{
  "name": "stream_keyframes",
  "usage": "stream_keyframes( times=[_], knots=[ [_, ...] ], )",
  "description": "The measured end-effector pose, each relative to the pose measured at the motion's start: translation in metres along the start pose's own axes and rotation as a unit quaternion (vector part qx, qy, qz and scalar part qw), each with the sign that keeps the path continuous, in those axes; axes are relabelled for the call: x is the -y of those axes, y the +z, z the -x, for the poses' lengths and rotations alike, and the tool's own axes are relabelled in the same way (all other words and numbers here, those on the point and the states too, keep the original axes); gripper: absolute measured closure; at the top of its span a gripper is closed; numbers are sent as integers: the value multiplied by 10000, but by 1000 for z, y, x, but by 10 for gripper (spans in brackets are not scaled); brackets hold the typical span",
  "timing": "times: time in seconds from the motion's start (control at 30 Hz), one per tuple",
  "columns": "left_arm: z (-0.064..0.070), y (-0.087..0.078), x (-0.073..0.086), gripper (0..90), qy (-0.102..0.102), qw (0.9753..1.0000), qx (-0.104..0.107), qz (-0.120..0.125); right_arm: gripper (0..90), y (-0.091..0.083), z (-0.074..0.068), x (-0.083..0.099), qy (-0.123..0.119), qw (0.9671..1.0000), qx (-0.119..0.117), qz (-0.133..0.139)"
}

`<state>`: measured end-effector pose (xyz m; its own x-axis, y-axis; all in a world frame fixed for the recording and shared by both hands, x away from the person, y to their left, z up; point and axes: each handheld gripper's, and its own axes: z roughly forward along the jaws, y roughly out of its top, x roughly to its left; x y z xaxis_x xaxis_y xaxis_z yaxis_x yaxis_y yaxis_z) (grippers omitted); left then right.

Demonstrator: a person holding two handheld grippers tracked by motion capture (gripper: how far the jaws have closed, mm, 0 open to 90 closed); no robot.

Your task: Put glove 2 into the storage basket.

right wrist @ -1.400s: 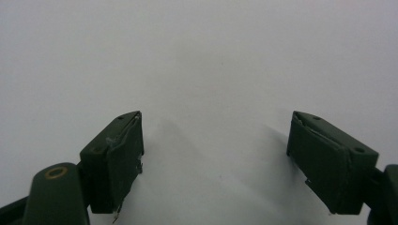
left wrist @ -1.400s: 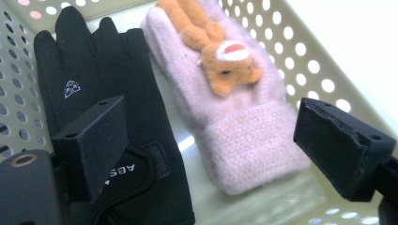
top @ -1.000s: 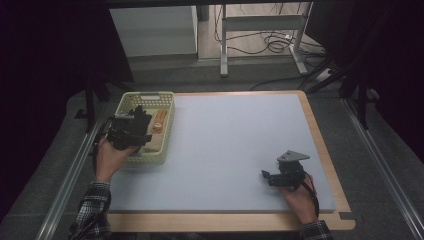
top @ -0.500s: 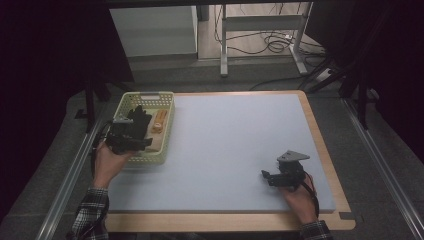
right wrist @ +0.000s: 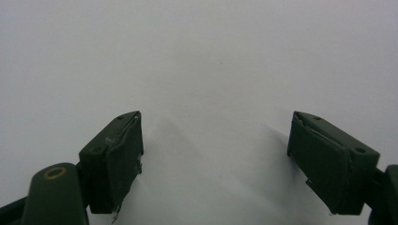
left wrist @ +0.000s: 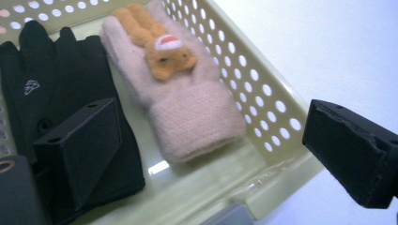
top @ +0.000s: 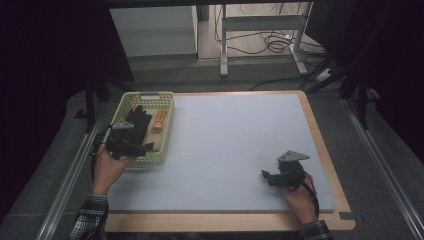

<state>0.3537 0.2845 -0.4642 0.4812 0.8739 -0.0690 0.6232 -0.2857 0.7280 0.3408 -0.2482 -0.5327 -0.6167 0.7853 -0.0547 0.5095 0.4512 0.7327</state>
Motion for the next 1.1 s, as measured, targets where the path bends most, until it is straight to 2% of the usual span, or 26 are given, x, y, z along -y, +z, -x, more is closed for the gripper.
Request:
stream_keyframes(
  times=[0.7, 1.1],
  knots=[
    [23, -7, 2, 49, 202, 9994, 212, 162, 181, 0, 0, 0, -8, 10000, 13, 1],
    [40, -2, 1, 47, 297, 9985, 391, 225, 181, 0, 0, 0, -10, 10000, 14, 1]
  ],
)
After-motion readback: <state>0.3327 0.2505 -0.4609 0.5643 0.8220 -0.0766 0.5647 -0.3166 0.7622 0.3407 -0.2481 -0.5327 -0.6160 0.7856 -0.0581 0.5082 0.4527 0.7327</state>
